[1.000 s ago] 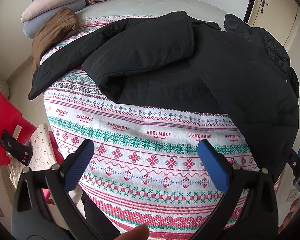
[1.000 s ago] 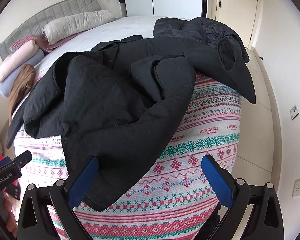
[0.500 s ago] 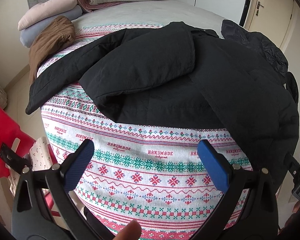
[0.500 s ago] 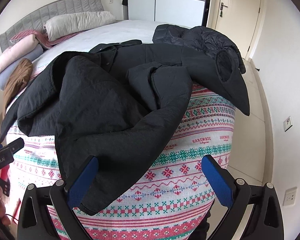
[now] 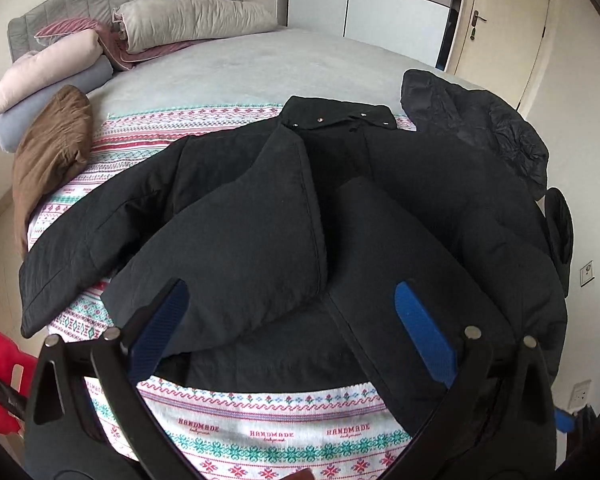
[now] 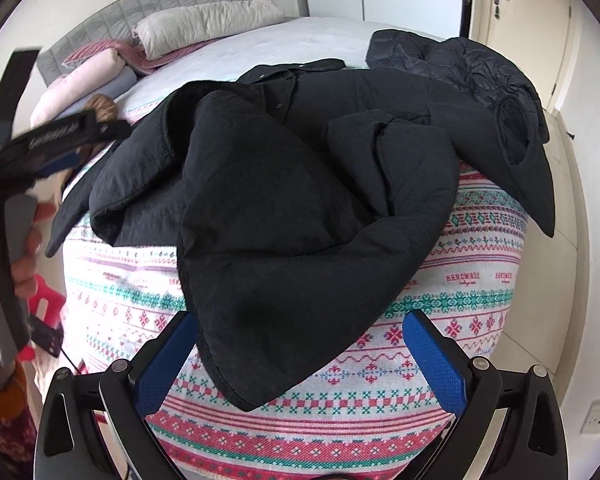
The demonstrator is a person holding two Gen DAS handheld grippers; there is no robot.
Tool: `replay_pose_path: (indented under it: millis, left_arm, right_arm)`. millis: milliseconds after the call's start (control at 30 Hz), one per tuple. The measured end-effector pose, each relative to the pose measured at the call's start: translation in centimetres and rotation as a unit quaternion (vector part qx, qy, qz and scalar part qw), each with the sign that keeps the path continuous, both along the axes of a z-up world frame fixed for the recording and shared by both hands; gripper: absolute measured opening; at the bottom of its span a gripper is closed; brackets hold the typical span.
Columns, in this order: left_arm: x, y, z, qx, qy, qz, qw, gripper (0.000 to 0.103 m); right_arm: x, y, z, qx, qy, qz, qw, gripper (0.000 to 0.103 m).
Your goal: Fold large clothes
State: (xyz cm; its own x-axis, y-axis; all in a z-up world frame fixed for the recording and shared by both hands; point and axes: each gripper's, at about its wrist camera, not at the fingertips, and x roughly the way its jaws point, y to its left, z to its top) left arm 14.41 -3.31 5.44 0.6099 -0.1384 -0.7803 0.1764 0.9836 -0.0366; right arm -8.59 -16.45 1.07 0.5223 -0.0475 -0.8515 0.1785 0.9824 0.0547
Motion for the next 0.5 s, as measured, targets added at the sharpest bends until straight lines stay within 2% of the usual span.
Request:
replay_pose_path:
  millis: [133, 167, 200, 267, 300, 333, 367, 400, 467, 500]
  left_arm:
    - [3.6, -0.8, -1.5, 0.020, 0.016, 0.024, 0.9994, 0.094]
    - [4.2, -0.8, -1.9, 0.026, 0.020, 0.032, 0.9990, 0.087]
    - [4.7, -0.7, -2.3, 0.031, 0.024, 0.039, 0.9985, 0.074]
    - [5.2, -0.2, -3.1, 0.026, 0.037, 0.044, 0.9980, 0.056]
    - [5.1, 0.2, -3.3, 0.020, 0.041, 0.044, 0.9980, 0.040]
    - [4.8, 0.6, -3.3, 0.018, 0.040, 0.045, 0.9980, 0.028]
    - [4.3, 1.0, -3.2, 0.018, 0.037, 0.047, 0.9980, 0.009]
    - [3.6, 1.7, -2.9, 0.013, 0.030, 0.049, 0.9983, 0.009]
    - [2.2, 2.8, -1.8, 0.010, 0.012, 0.046, 0.9988, 0.008]
    - [1.4, 3.3, -1.0, 0.013, 0.000, 0.041, 0.9991, 0.007]
  right_arm:
    - [0.0, 2.6, -1.5, -0.031, 0.005, 0.021, 0.999, 0.103]
    - [0.0, 3.0, -1.9, -0.040, 0.007, 0.024, 0.999, 0.103]
    - [0.2, 3.3, -2.4, -0.048, 0.010, 0.026, 0.998, 0.103]
    - [0.4, 3.7, -3.2, -0.066, 0.013, 0.026, 0.997, 0.103]
    - [0.6, 3.6, -3.5, -0.074, 0.011, 0.024, 0.997, 0.103]
    - [0.7, 3.5, -3.7, -0.080, 0.009, 0.023, 0.996, 0.100]
    - [0.7, 3.2, -3.8, -0.084, 0.007, 0.021, 0.996, 0.091]
    - [0.8, 2.7, -3.8, -0.085, 0.006, 0.018, 0.996, 0.083]
    - [0.6, 1.0, -3.3, -0.049, -0.010, 0.013, 0.999, 0.042]
    - [0.4, 0.1, -2.8, -0.032, -0.020, 0.005, 0.999, 0.035]
